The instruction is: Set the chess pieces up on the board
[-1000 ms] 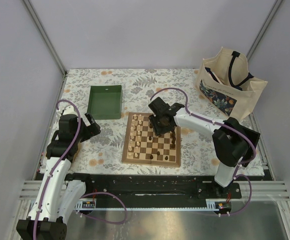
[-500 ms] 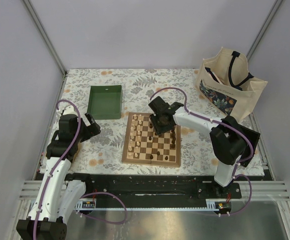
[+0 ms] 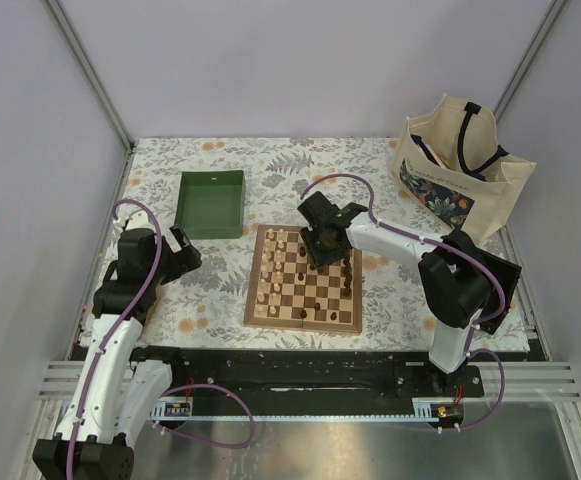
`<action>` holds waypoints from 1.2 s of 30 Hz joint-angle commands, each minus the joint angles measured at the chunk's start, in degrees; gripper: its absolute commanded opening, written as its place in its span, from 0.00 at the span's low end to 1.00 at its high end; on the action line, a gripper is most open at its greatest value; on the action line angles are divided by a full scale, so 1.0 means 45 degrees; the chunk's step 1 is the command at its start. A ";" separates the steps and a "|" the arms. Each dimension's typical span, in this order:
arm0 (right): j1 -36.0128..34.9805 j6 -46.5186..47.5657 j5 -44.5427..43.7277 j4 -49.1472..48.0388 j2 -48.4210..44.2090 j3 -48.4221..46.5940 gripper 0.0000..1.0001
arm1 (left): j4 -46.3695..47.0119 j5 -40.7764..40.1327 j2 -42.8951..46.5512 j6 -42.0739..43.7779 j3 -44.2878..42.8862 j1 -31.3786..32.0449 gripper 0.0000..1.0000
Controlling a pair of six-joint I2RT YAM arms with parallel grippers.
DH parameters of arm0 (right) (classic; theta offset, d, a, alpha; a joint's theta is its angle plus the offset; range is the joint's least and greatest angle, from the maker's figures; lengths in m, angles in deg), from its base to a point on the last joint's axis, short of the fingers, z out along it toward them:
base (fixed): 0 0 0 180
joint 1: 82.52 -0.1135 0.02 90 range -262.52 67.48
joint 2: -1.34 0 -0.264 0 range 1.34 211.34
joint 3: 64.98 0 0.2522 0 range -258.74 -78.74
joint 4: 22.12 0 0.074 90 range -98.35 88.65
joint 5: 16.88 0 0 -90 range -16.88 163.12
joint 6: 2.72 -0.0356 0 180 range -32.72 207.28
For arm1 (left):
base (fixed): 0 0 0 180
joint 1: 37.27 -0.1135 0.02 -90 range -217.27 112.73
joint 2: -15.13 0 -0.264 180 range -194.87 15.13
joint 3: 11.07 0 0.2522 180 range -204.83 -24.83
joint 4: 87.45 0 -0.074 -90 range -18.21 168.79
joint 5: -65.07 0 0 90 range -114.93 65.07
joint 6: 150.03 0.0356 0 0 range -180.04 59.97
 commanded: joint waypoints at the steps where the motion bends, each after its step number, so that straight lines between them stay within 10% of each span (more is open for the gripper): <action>1: 0.0119 0.0166 0.0125 -0.0348 0.0033 -0.0493 0.45 | 0.0611 0.0209 -0.0036 0.0059 -0.0217 -0.0062 0.99; 21: 0.0138 0.0010 0.0281 -0.0251 -0.0747 -0.0200 0.20 | 0.0650 0.0248 -0.0075 0.0059 -0.0236 -0.0062 0.99; 36: 0.0099 -0.1453 0.0670 0.0277 -0.4846 0.2180 0.19 | 0.0650 0.0288 -0.0075 0.0059 -0.0236 -0.0062 0.99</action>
